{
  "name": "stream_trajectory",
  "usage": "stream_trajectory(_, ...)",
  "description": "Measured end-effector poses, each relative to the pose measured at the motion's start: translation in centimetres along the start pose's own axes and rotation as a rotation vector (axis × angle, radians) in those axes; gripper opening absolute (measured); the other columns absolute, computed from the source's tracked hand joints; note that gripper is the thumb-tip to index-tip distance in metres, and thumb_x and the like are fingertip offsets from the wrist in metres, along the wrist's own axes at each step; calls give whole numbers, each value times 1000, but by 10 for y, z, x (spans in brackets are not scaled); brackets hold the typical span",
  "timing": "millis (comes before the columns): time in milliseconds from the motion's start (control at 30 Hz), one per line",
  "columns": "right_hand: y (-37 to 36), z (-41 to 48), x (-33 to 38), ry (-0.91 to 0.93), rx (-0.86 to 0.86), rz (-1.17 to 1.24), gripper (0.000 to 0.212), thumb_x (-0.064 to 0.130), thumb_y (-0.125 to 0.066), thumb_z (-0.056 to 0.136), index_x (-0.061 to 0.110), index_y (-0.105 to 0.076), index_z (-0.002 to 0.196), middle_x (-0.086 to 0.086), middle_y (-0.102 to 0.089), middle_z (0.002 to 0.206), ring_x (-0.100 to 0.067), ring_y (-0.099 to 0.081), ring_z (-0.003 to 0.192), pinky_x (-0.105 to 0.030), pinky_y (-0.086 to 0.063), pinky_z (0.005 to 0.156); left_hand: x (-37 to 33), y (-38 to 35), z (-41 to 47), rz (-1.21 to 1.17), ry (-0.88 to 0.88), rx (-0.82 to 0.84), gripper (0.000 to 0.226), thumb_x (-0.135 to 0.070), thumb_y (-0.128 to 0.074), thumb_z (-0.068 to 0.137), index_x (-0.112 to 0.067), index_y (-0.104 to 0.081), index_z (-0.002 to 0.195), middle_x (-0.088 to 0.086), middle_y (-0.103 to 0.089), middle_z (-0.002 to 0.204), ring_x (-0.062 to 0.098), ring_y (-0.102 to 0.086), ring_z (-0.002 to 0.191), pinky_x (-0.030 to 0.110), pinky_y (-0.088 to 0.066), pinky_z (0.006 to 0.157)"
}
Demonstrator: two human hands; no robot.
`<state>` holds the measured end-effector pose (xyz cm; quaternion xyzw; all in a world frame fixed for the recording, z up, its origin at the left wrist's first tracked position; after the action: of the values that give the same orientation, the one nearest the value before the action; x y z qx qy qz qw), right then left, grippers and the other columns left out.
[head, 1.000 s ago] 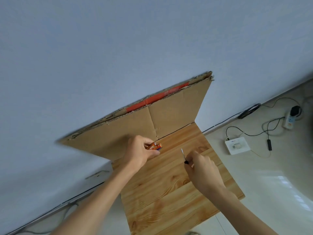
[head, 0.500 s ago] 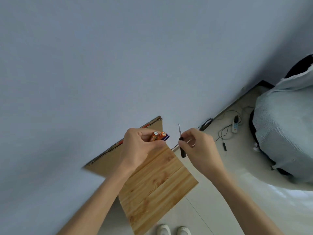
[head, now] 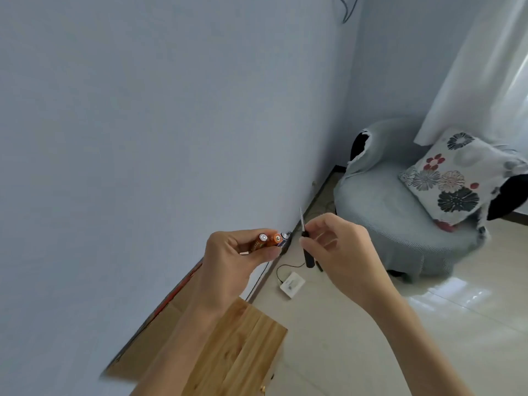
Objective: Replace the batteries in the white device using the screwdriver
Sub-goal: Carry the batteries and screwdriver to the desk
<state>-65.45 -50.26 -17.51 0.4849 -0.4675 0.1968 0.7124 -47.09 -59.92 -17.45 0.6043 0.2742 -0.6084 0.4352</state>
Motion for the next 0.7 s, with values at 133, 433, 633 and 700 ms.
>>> stream_trajectory(133, 67, -9, -20, -12, -133, 18, 16, 17, -78, 92, 30, -70, 91, 10, -74, 74, -9, -70, 71, -37, -61, 78, -31, -65, 12, -6, -77, 92, 25, -3, -86, 83, -18, -86, 102, -1, -83, 99, 20, -78, 98, 49, -61, 98)
stream_trajectory(433, 259, -42, -92, -27, -375, -2, 14, 16, -80, 90, 28, -72, 90, 13, -73, 75, -10, -70, 73, -34, -60, 72, -99, -269, 32, -195, -162, 292, 25, 1, -83, 84, -16, -85, 103, 11, -78, 101, 34, -75, 97, 71, -54, 96)
stream_trajectory(633, 381, -73, -141, -39, -519, -63, 13, 13, -79, 91, 25, -73, 93, 13, -74, 76, -9, -71, 73, -30, -60, 73, -126, -407, 37, -260, -215, 441, 19, -2, -83, 85, -8, -83, 103, 14, -76, 102, 41, -72, 101, 66, -54, 98)
stream_trajectory(700, 413, -82, -157, -64, -573, -84, 13, 13, -81, 90, 23, -74, 94, 15, -74, 77, -7, -71, 75, -27, -59, 72, -133, -450, 38, -281, -224, 509, 17, -7, -84, 86, -10, -83, 103, 14, -75, 102, 43, -72, 101, 68, -53, 99)
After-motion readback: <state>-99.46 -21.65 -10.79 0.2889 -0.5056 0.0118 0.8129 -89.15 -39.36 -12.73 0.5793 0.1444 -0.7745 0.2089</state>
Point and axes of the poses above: each hand's wrist, its own z-axis towards the middle knuckle, its own y-axis out of the back of the hand, x = y × z, the point moved 6 cm from there along z, towards the middle knuckle
